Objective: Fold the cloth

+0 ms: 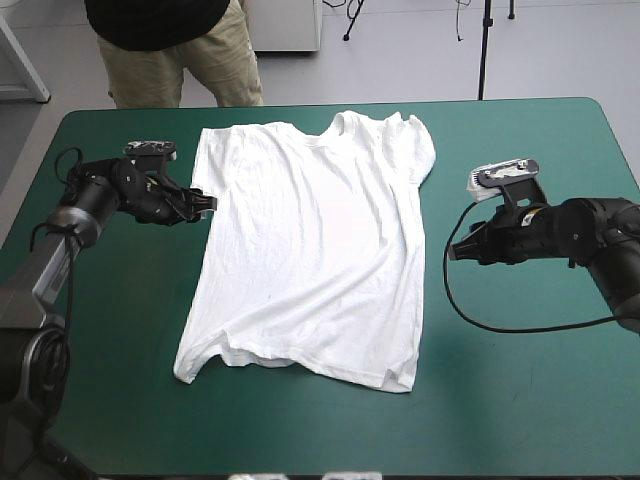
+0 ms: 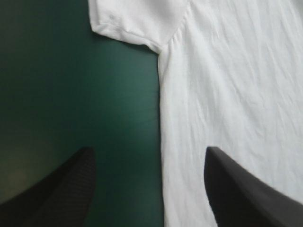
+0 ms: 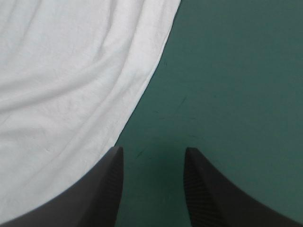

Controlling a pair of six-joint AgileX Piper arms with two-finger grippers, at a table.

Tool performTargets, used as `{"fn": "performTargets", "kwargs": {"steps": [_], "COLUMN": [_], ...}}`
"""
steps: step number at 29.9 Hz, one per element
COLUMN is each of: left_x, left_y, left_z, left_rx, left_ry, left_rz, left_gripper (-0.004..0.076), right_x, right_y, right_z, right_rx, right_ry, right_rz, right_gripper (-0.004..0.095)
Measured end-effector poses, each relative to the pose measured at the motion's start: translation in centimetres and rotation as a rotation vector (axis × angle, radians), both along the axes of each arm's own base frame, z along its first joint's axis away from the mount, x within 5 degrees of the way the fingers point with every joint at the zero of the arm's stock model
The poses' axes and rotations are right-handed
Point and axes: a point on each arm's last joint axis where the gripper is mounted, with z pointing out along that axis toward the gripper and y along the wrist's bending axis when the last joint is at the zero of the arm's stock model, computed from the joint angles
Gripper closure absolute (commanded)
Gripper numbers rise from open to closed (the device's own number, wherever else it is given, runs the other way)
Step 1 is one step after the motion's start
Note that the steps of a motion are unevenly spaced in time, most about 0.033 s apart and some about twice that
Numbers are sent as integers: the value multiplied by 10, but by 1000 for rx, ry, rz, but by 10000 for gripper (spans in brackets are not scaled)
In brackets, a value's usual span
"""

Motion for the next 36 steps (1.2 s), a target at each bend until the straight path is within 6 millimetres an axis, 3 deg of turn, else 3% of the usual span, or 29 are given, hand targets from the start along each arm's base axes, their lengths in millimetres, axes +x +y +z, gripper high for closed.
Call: {"fn": "performTargets", "kwargs": {"steps": [8, 15, 18, 21, 25, 32, 36], "left_x": [50, 60, 62, 64, 66, 67, 67], "left_y": [-5, -18, -27, -29, -28, -28, -29], "left_z": [-37, -61, -65, -68, -70, -71, -71], "left_rx": [-11, -7, 5, 17, 45, 62, 61], "left_ry": [129, 171, 173, 176, 177, 172, 171], "left_rz": [-46, -122, -151, -167, -178, -186, -188], "left_gripper": [251, 262, 321, 432, 727, 733, 733], "right_x": [16, 21, 22, 22, 23, 32, 56], "right_y": [3, 3, 4, 4, 5, 5, 9], "right_z": [-20, -22, -22, -22, -22, -21, -24], "right_rx": [-14, -7, 1, 6, 6, 1, -13], "right_ry": [71, 53, 46, 43, 43, 8, 13], "right_rz": [2, -5, -8, -9, -6, -4, 13], "right_gripper": [507, 507, 508, 508, 507, 496, 453]}}
